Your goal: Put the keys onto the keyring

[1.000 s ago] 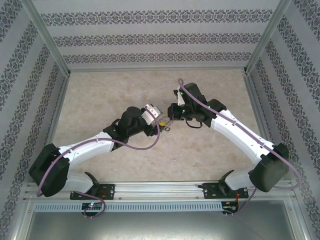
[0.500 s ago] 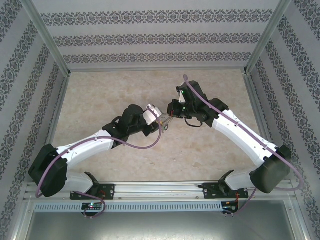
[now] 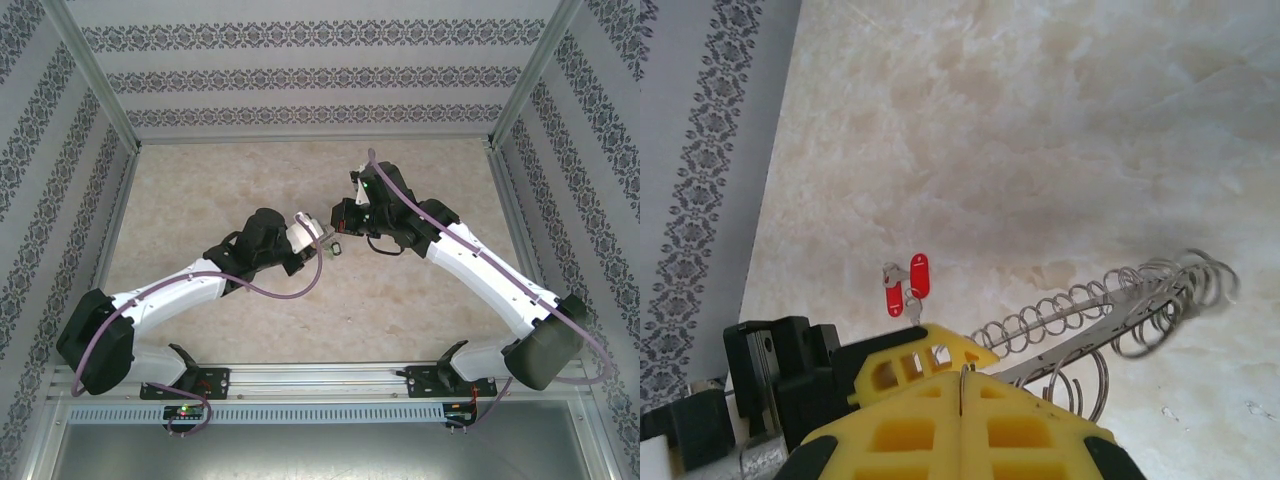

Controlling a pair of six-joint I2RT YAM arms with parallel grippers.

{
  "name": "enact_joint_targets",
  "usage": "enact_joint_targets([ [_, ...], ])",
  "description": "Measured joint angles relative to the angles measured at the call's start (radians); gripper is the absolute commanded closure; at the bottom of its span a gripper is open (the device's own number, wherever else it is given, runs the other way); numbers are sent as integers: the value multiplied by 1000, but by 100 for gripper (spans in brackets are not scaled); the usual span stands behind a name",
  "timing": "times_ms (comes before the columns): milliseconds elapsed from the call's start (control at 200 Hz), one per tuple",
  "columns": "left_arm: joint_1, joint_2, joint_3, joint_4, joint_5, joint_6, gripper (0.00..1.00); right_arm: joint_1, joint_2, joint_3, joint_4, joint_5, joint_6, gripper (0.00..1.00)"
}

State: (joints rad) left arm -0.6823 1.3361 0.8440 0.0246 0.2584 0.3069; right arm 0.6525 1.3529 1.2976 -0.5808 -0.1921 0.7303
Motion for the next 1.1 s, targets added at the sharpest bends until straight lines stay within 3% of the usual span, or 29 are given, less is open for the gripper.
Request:
enact_joint_targets([
  [275,6,-52,14,-91,16,2,100,30,-4,11,-2,3,-70,100],
  [380,10,-55,55,-166,51,-8,100,37,-32,-18,23,6,-109,84],
  [485,10,-55,97,-229,89,-20,100,44,-88,-63,50,16,-155,82],
  [699,11,-72,231,-318,145,-71,100,44,-282,-155,68,53,-250,52],
  [929,10,-159,279,-332,218,-59,100,45,-577,-358,253,29,-477,49],
  [1064,11,-192,268,-339,255,-11,100,44,-624,-390,307,21,-681,41],
  [1099,11,-196,268,-347,270,0,100,44,-624,-391,327,2,-745,34],
])
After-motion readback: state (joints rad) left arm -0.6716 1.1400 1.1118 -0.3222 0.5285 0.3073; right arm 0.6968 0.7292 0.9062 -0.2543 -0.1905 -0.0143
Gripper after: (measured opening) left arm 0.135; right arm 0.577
